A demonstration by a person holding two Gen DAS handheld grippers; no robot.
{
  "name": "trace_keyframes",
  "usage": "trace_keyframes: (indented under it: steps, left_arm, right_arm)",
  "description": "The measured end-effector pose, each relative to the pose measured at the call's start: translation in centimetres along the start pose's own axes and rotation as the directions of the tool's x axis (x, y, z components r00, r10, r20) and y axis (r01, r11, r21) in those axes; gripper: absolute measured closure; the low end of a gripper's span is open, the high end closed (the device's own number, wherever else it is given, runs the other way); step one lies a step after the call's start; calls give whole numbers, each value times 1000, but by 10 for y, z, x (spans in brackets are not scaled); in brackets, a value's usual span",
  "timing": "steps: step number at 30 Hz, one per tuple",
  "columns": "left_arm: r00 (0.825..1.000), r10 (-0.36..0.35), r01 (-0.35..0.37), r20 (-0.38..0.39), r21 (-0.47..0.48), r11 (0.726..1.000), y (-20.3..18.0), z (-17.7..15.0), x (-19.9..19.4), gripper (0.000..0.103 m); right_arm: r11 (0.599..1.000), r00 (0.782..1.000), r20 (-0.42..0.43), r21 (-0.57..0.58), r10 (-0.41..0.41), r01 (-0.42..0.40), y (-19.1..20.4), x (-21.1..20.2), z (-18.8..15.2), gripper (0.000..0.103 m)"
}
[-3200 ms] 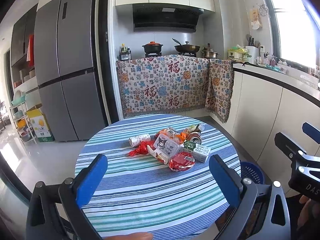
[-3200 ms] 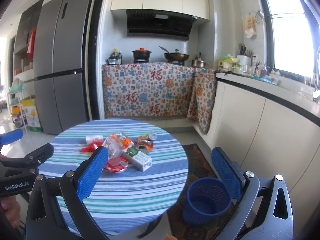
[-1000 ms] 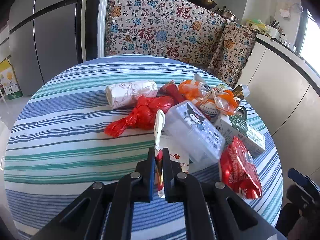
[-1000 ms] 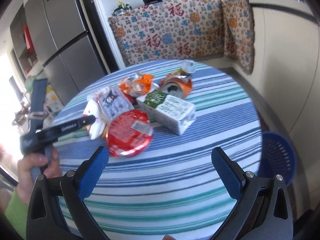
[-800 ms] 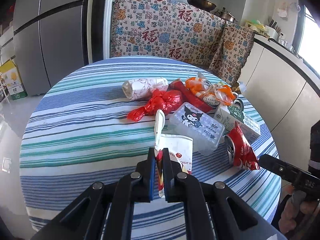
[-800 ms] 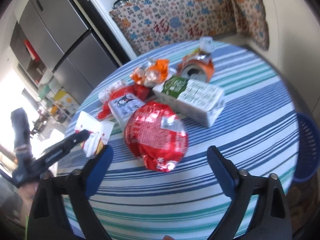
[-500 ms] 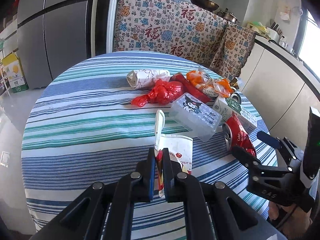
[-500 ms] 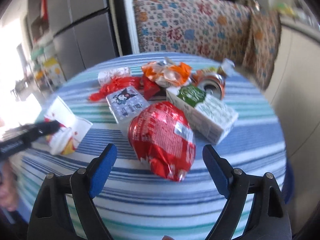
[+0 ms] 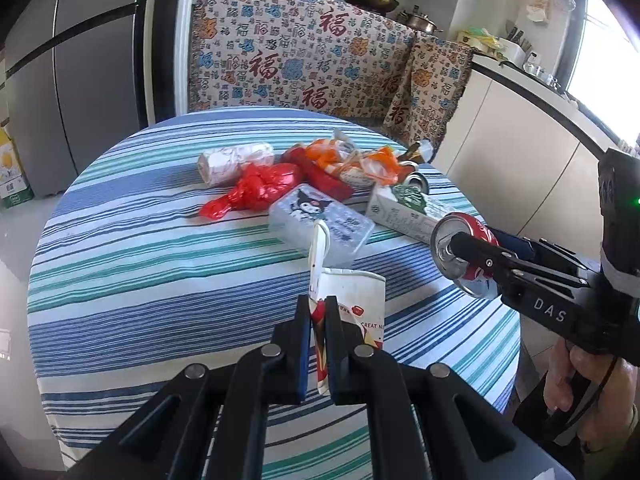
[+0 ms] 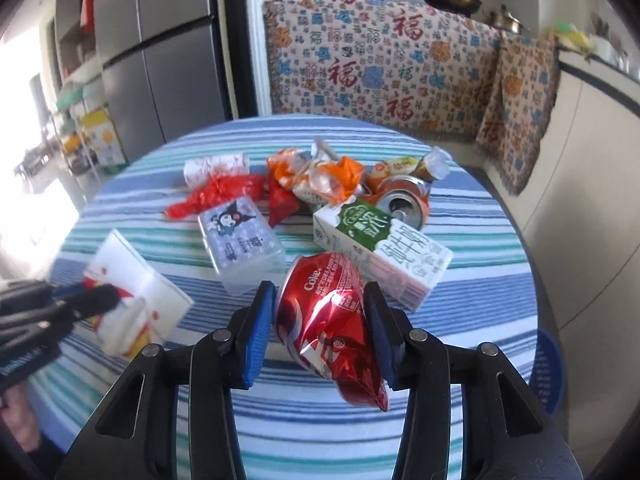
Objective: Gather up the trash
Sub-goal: 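Grasp the white paper cup with the left tool while the right tool grasps the red Coke bag, then carry the paper cup and Coke bag to the blue basket and release both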
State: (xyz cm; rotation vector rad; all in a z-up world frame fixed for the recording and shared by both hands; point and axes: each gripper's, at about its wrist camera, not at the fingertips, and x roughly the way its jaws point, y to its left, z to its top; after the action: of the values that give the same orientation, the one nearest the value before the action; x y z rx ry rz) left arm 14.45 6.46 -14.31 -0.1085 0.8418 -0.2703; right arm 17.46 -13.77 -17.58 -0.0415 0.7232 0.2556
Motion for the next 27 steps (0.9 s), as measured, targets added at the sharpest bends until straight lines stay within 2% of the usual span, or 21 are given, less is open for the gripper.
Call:
trace_keyframes:
  steps: [6, 10, 14, 18, 23, 27]
  left_arm:
    - [996, -85, 86, -12, 76, 993, -56, 15, 12, 96]
    - [986, -163, 166, -31, 142, 976, -114, 30, 30, 96]
    - [965, -251, 262, -78, 199, 944, -183, 44, 62, 96]
    - [935, -322, 349, -149, 216, 912, -244, 49, 106, 96]
    - [916, -336, 385, -219, 248, 889, -303, 42, 169, 96]
    - [906, -326, 395, -268, 267, 879, -336, 31, 217, 96]
  right_arm:
    - [985, 995, 15, 140, 100, -101, -45, -28, 2, 57]
    - [967, 993, 46, 227, 112, -119, -89, -49, 2, 57]
    - [937, 996, 66, 343, 52, -71, -162, -72, 1, 57]
    - [900, 999, 34, 437, -7, -8, -236, -80, -13, 56]
    - [829, 1000, -23, 559, -7, 19, -311, -65, -34, 56]
    - [784, 999, -46, 619, -22, 46, -351, -54, -48, 56]
